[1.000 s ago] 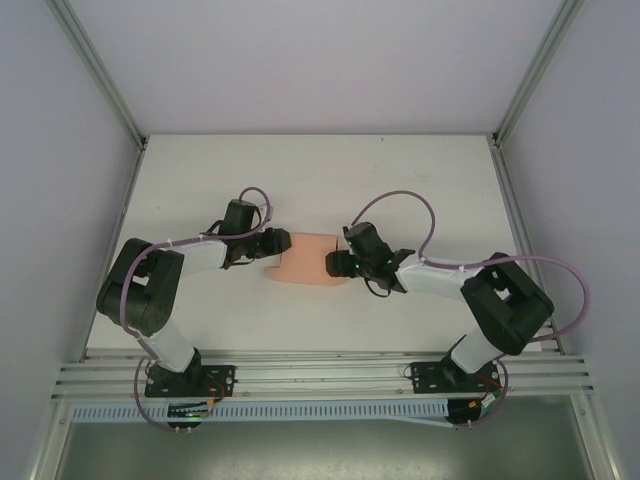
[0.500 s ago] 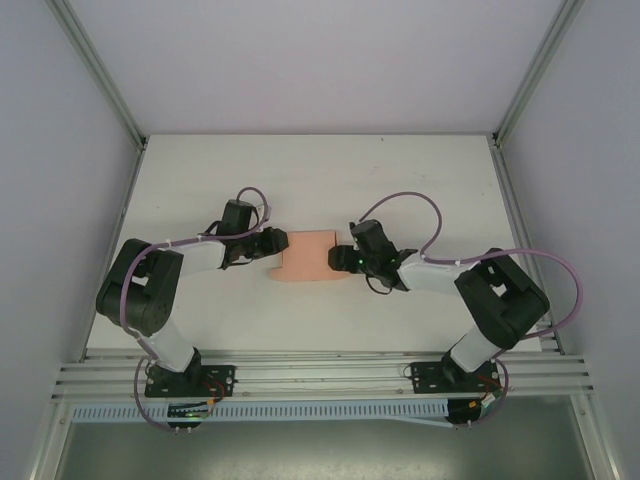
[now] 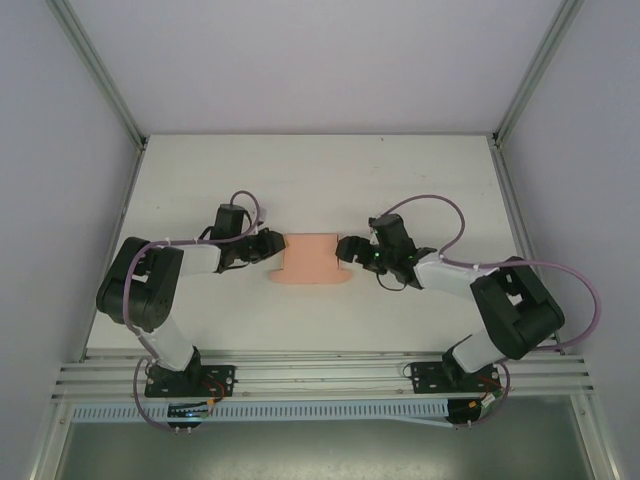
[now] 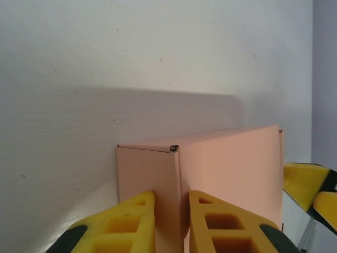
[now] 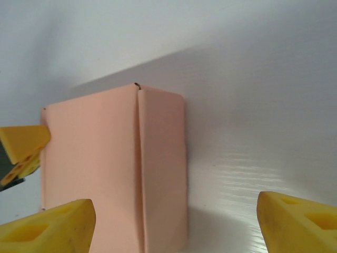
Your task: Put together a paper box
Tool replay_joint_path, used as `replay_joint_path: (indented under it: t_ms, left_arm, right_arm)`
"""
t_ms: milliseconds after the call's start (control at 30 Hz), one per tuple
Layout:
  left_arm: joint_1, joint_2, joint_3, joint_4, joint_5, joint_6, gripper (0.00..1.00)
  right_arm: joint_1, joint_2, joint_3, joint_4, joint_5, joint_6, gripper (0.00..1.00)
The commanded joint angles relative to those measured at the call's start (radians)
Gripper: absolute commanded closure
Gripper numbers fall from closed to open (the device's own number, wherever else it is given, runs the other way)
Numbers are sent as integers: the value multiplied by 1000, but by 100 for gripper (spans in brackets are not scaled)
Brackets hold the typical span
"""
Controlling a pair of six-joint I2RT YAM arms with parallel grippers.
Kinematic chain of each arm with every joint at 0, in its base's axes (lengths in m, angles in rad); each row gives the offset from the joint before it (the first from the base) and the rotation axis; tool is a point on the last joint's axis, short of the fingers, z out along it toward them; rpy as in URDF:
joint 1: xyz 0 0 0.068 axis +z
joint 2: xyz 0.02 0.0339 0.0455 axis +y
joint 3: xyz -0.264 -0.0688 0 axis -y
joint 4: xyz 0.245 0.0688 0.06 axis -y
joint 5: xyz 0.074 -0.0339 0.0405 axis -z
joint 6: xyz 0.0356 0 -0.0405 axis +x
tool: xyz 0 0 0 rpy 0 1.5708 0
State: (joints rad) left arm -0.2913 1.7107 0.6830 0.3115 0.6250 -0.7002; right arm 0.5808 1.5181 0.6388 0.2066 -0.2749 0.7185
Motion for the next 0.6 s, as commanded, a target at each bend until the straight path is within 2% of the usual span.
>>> replay_joint_path:
  t_ms: [0,67,367,567]
  left_arm:
    - [22,40,-65,-25,47,-45,88]
    - [33,36,-79,-12,52,-53,94]
    - [51,28,-113,34,53,-56,97]
    - [55,68,-120,97,98,-71,97]
  right_arm:
    - [-13,66,17,79,-125,51,20]
    - [-13,100,33,101,-152,64,20]
    - [-13,200,86,177,-269,105,21]
    - [-13,232,80,302,-330,166,29]
